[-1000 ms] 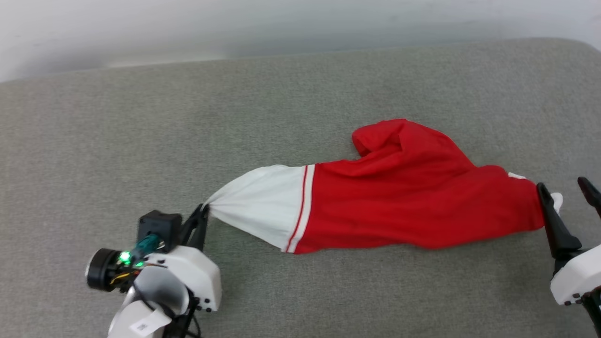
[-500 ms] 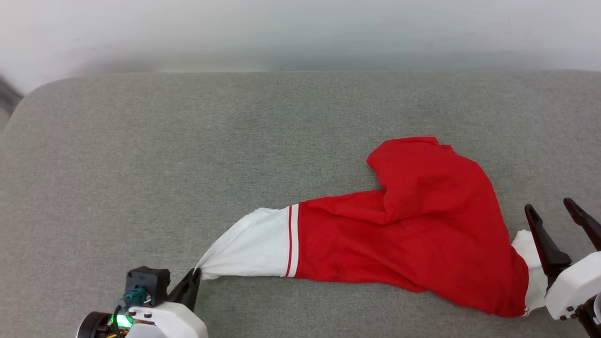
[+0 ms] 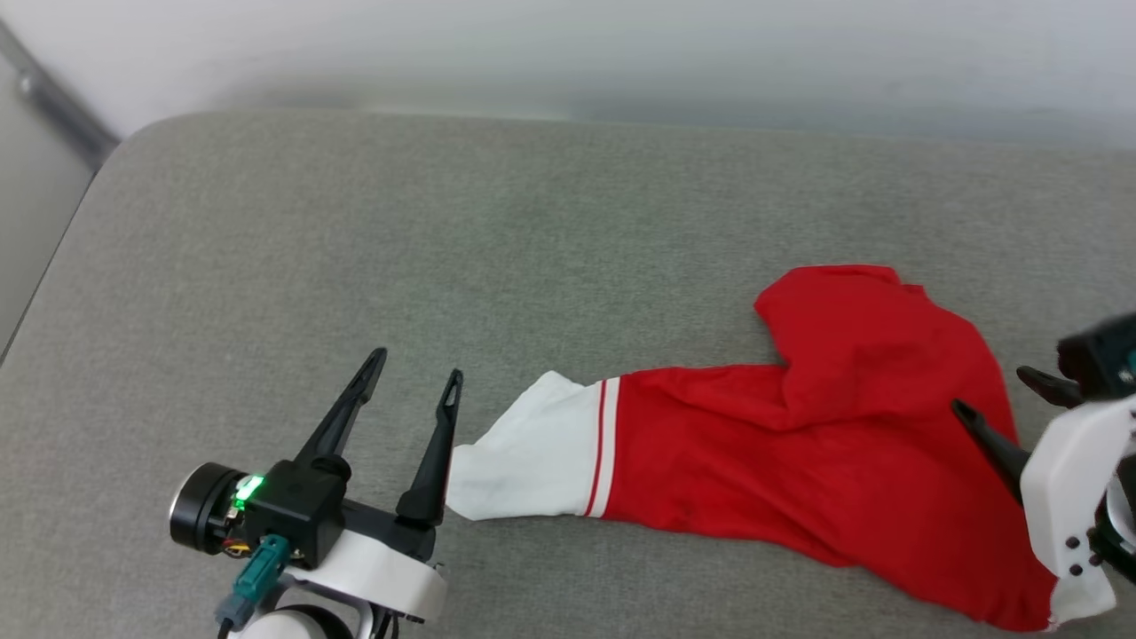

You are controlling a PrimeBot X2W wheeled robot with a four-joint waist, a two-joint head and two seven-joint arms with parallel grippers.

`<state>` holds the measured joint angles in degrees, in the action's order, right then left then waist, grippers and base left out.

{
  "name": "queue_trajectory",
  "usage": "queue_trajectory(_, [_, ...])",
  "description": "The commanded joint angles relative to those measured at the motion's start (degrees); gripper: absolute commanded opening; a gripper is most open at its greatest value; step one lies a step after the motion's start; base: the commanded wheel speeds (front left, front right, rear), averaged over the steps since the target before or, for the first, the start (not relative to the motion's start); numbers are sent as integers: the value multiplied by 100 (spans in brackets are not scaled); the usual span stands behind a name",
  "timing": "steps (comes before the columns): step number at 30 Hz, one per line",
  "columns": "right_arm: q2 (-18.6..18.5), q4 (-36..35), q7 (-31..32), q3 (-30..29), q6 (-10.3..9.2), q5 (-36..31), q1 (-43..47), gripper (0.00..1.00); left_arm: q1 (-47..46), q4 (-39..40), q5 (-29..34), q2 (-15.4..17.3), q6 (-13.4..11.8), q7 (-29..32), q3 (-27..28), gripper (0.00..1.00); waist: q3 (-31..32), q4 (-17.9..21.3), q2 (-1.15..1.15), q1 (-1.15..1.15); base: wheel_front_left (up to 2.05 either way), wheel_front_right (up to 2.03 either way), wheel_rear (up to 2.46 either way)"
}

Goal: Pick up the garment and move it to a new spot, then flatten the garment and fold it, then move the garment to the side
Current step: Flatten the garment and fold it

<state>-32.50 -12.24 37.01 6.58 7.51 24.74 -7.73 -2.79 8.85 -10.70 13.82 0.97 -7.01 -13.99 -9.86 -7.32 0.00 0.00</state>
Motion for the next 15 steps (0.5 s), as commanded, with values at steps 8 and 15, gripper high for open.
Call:
queue_trajectory(8, [-364,456,1727,810,-4,63,-1216,100,-357,-247,65,-210,124,-497,-311,100,-504,-752,0,0,0,0,0])
queue_trajectory(15, [-565,1358,1998,878,-4,-117,-1729,100,-509,-434,39,-368,185,-627,-493,100,-885,-1305,0,0,0,0,0])
